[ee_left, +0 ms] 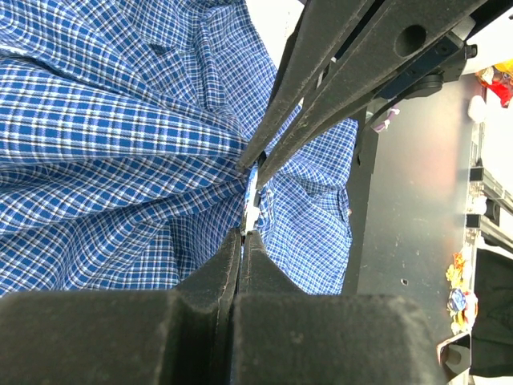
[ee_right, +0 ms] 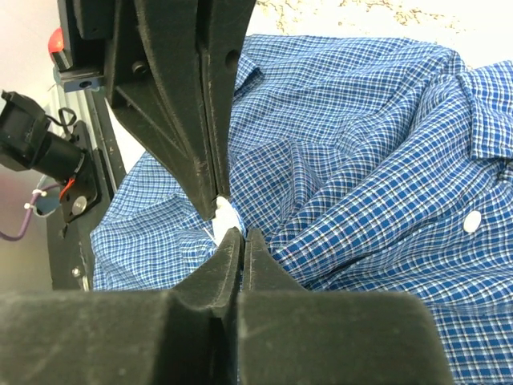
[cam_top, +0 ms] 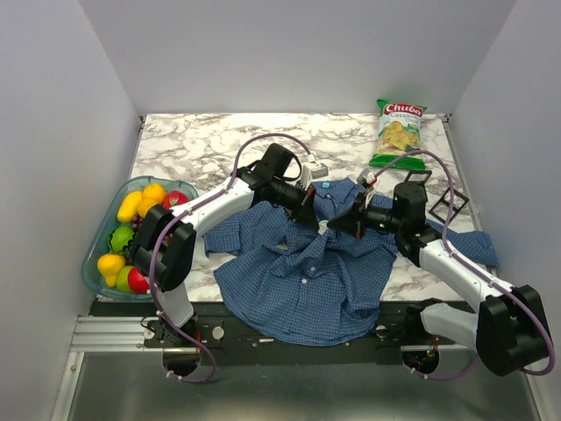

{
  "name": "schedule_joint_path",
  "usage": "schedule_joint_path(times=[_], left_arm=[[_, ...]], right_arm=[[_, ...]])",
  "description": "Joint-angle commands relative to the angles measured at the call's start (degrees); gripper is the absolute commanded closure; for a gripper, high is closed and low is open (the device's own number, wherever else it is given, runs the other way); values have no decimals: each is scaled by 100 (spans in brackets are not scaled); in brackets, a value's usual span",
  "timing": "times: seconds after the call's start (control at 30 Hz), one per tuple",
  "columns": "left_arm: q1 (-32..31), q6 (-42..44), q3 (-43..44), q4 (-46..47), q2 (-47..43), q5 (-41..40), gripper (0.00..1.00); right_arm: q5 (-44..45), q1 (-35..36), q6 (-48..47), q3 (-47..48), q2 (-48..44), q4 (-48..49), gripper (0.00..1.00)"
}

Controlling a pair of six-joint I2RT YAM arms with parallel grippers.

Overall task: Pin the brooch onto the clothing
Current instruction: Pin the brooch to the clothes.

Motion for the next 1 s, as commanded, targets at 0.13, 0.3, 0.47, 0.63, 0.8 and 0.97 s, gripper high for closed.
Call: schedule_joint_path(times=[0.13, 0.3, 0.47, 0.63, 0.8, 0.97], left_arm=[[-93, -118, 33, 337, 78, 399, 98], [-85, -100, 24, 328, 175, 390, 80], [-85, -83, -2, 337, 219, 416, 71], [-85, -109, -20, 364, 236, 451, 78], [-85, -206, -82, 539, 236, 592, 98], [-76, -232, -90, 566, 210, 592, 100]], right_arm=[[19, 2, -7, 118, 70, 107, 99], [90, 2, 28, 66, -53, 107, 99], [81, 2, 28, 57, -141, 107, 99], [99, -7, 28, 57, -141, 107, 99], [213, -15, 54, 48, -106, 107, 99], [91, -24, 116, 57, -62, 107, 91]])
